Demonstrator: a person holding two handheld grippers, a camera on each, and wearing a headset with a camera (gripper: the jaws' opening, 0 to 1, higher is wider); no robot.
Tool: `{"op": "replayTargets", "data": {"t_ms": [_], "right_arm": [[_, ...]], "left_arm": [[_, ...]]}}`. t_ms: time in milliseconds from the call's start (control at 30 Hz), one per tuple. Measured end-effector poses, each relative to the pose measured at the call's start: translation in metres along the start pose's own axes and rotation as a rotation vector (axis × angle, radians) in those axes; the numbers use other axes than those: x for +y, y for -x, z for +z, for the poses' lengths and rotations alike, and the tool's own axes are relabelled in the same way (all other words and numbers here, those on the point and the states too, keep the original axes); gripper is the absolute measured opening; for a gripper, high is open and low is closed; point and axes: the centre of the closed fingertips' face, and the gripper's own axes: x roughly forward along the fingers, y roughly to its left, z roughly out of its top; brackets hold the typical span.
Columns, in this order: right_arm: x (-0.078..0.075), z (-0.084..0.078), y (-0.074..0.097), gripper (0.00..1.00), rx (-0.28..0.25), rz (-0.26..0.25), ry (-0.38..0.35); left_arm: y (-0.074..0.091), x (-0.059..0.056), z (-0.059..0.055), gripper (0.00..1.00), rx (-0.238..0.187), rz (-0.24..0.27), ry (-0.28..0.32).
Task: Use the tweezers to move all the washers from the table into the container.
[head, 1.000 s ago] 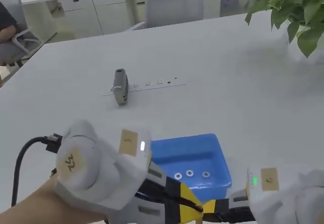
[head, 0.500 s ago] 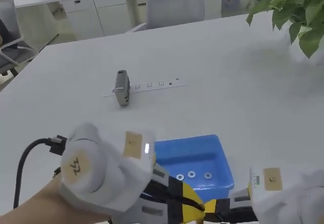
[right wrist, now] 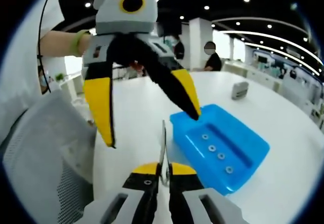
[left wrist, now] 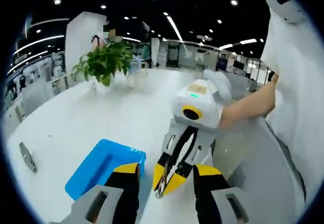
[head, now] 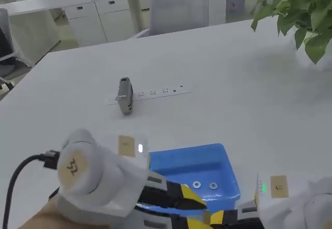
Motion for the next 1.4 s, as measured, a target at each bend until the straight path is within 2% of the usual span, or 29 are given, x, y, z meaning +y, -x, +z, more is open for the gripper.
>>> {"op": "replayTargets", "data": {"t_ms": [100, 167, 267, 333, 400, 467, 567, 600, 633, 700, 800, 833, 900, 967, 1133, 1167, 1200, 1267, 1333, 1400], "right_arm": [[0.000, 0.001, -0.001, 0.02, -0.002, -0.010, -0.005], [0.000, 0.001, -0.002, 0.02, -0.008, -0.011, -0.012], [-0.003, 0.001, -0.001, 0.02, -0.018, -0.020, -0.047], [-0.005, 0.001, 0.000, 0.02, -0.029, -0.021, -0.094], [-0.005, 0.001, 0.001, 0.02, -0.031, -0.021, -0.100], [-0.004, 0.003, 0.003, 0.02, -0.031, -0.019, -0.106], [-0.003, 0.011, 0.008, 0.02, -0.041, -0.021, -0.108], [-0.003, 0.013, 0.009, 0.02, -0.042, -0.022, -0.108], [-0.003, 0.015, 0.010, 0.02, -0.043, -0.024, -0.110], [-0.003, 0.020, 0.012, 0.02, -0.046, -0.024, -0.115], [-0.005, 0.030, 0.017, 0.03, -0.053, -0.026, -0.110], [-0.006, 0.033, 0.019, 0.03, -0.056, -0.027, -0.110], [-0.011, 0.041, 0.020, 0.03, -0.069, -0.028, -0.116], [-0.016, 0.051, 0.020, 0.03, -0.093, -0.020, -0.138], [-0.038, 0.072, 0.014, 0.03, -0.154, -0.037, -0.207], [-0.045, 0.077, 0.011, 0.03, -0.183, -0.045, -0.245], [-0.051, 0.079, 0.009, 0.03, -0.193, -0.050, -0.264], [-0.062, 0.080, 0.001, 0.03, -0.199, -0.053, -0.303], [-0.068, 0.081, -0.011, 0.03, -0.219, -0.034, -0.367], [-0.075, 0.079, -0.024, 0.03, -0.235, -0.017, -0.466]], "left_arm": [[0.015, -0.002, -0.005, 0.46, -0.059, 0.096, 0.072], [0.025, -0.007, -0.009, 0.53, -0.101, 0.152, 0.123], [0.041, -0.016, -0.021, 0.65, -0.125, 0.233, 0.186], [0.052, -0.019, -0.025, 0.67, -0.143, 0.294, 0.207], [0.060, -0.021, -0.026, 0.69, -0.171, 0.335, 0.230], [0.071, -0.020, -0.027, 0.72, -0.201, 0.395, 0.251], [0.085, -0.014, -0.032, 0.76, -0.228, 0.514, 0.255], [0.087, -0.013, -0.032, 0.77, -0.238, 0.529, 0.263], [0.092, -0.010, -0.031, 0.77, -0.280, 0.563, 0.282], [0.099, -0.005, -0.033, 0.78, -0.319, 0.618, 0.305], [0.107, 0.001, -0.037, 0.78, -0.329, 0.691, 0.296], [0.110, 0.002, -0.037, 0.79, -0.334, 0.714, 0.274], [0.112, 0.003, -0.039, 0.79, -0.342, 0.729, 0.270], [0.113, 0.006, -0.044, 0.80, -0.336, 0.730, 0.309], [0.113, 0.004, -0.039, 0.81, -0.361, 0.725, 0.304], [0.111, 0.002, -0.038, 0.80, -0.354, 0.718, 0.289], [0.107, 0.000, -0.039, 0.79, -0.332, 0.708, 0.269], [0.103, -0.002, -0.040, 0.78, -0.314, 0.692, 0.255], [0.102, -0.004, -0.040, 0.77, -0.310, 0.686, 0.243], [0.100, -0.005, -0.041, 0.77, -0.302, 0.674, 0.242]]}}
